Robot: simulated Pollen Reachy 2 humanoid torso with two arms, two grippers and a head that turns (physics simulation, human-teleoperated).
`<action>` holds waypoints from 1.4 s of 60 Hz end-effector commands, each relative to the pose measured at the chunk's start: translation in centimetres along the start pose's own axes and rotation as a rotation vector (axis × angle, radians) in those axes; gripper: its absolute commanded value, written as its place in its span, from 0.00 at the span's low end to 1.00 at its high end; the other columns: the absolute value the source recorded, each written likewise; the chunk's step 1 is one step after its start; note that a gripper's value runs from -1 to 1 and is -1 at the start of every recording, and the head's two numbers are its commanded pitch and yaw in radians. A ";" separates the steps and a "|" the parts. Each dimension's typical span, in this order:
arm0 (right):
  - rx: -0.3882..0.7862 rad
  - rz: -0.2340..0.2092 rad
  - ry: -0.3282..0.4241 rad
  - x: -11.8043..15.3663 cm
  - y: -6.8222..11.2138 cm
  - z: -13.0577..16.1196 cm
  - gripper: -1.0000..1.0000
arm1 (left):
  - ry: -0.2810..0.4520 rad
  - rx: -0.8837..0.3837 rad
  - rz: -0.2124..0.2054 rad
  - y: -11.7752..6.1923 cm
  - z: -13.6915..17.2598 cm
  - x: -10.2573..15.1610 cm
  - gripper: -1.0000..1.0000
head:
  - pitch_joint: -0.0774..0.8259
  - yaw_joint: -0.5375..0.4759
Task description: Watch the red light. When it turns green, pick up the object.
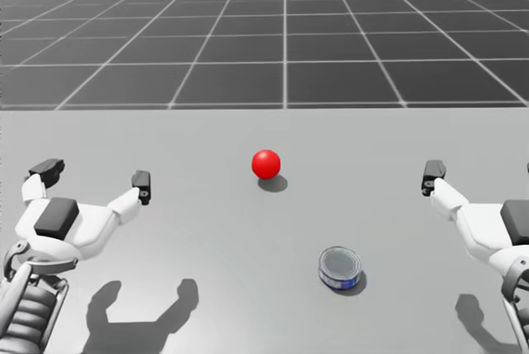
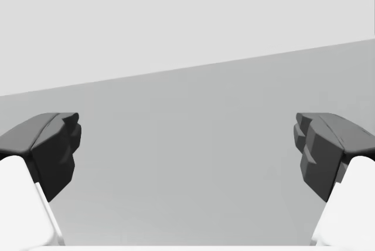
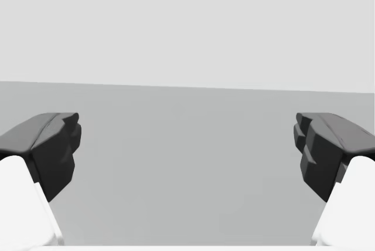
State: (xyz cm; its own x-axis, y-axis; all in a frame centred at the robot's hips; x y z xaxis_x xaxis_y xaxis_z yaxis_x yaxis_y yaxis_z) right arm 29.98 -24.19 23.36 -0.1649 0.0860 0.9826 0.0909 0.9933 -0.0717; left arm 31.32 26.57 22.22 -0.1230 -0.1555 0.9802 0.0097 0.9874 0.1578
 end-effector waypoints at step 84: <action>0.004 0.015 0.000 -0.3 0.6 0.1 0.00 | -0.027 0.008 0.053 0.7 0.4 0.9 0.00 | 0.56 0.58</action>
State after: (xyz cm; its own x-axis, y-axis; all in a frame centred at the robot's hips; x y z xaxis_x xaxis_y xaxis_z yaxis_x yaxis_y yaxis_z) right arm 30.00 -23.89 23.09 -0.1658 0.1101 0.9800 0.0923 0.9911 -0.0957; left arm 30.83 27.07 23.18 -0.1477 -0.1023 0.9837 0.0100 0.9944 0.1049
